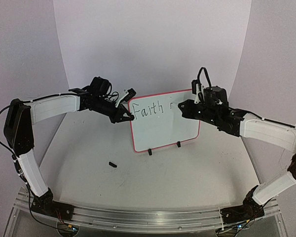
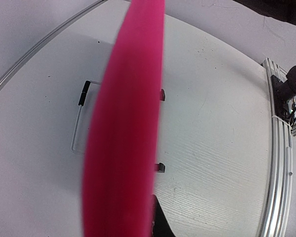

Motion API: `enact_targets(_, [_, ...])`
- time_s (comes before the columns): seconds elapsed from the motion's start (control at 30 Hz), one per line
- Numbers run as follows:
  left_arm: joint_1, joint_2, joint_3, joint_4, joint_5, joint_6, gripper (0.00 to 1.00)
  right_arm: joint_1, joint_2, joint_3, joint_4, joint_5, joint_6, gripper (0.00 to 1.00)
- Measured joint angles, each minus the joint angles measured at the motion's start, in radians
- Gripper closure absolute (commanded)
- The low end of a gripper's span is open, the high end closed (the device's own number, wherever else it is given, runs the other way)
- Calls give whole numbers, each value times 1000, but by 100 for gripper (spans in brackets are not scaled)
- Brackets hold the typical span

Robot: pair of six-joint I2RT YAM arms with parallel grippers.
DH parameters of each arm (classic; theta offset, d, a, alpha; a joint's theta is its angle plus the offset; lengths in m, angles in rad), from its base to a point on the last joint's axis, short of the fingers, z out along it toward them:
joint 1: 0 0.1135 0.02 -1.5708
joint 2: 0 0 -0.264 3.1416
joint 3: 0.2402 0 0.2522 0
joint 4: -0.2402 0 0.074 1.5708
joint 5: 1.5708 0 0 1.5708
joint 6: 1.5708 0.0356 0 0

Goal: Write a sentence on the whiteboard
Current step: Write on the whiteboard with the whiteboard marker without the cap.

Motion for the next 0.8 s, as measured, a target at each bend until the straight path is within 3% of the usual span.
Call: enact_targets(0.8, [-1, -1, 0, 0, -2, 0, 100, 0, 44, 34, 8, 5, -18, 100])
